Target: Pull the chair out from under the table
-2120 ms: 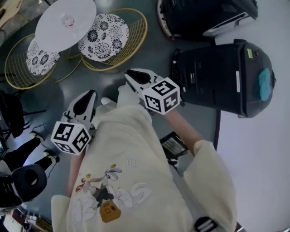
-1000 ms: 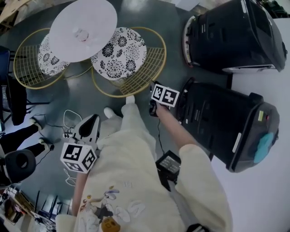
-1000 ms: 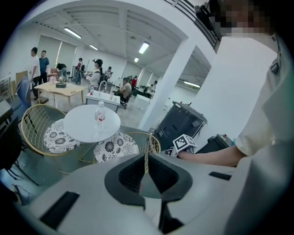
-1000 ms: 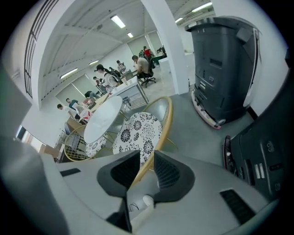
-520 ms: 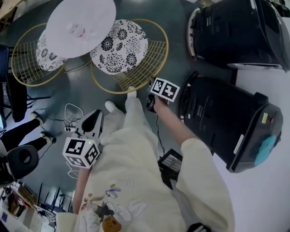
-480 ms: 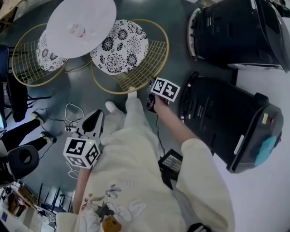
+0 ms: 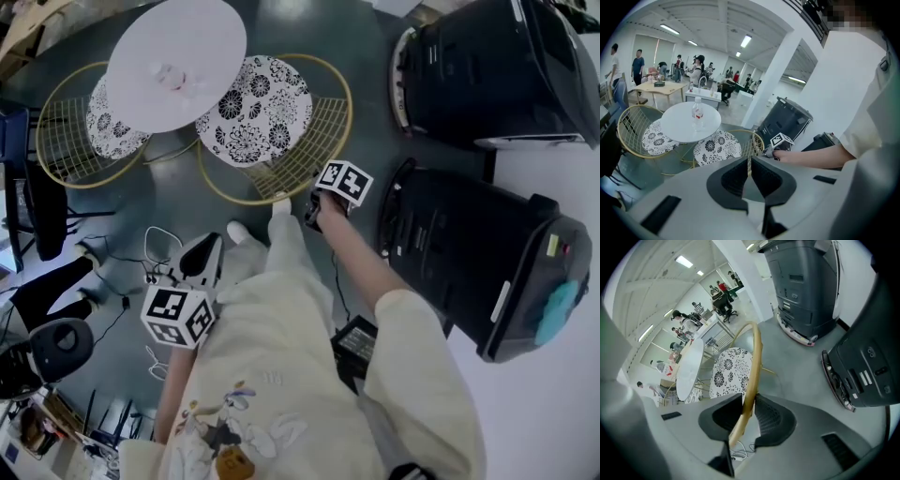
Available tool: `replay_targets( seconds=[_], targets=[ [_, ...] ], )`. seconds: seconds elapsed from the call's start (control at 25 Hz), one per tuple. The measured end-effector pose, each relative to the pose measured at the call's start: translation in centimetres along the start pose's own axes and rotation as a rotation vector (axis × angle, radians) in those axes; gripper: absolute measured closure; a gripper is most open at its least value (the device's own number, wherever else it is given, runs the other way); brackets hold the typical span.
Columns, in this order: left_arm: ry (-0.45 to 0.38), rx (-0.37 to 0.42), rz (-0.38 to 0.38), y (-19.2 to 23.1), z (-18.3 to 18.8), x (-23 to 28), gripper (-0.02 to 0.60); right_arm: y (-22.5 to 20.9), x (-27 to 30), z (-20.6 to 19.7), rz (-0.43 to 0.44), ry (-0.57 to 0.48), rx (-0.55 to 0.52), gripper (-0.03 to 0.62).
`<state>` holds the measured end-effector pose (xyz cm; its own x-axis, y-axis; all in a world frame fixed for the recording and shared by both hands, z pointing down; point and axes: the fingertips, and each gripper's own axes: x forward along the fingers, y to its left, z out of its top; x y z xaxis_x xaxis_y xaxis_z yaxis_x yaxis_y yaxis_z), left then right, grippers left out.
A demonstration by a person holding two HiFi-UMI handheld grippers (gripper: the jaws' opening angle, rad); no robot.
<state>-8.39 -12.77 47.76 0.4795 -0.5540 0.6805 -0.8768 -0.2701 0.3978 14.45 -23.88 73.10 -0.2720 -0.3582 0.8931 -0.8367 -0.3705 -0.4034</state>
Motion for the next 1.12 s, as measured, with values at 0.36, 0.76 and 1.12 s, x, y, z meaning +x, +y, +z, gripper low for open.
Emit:
replay_targets(
  seconds=[0.36, 0.76, 1.12],
  targets=[
    [0.029, 0.041, -0.033, -1.0, -1.1, -0.3, 0.552, -0.9, -0.6, -0.6, -0.046, 0.003, 0.022, 0.508],
    [0.025, 0.001, -0.098, -0.5, -3.6, -3.4, 0.551, -2.4, -1.6, -3.1, -0.09, -0.02, 0.047, 0.508],
    [0.014, -0.014, -0.084, -1.4, -6.2, -4.9, 0.551, -5.3, -3.4, -4.8, -0.107, -0.014, 0.079, 0.508]
  ],
)
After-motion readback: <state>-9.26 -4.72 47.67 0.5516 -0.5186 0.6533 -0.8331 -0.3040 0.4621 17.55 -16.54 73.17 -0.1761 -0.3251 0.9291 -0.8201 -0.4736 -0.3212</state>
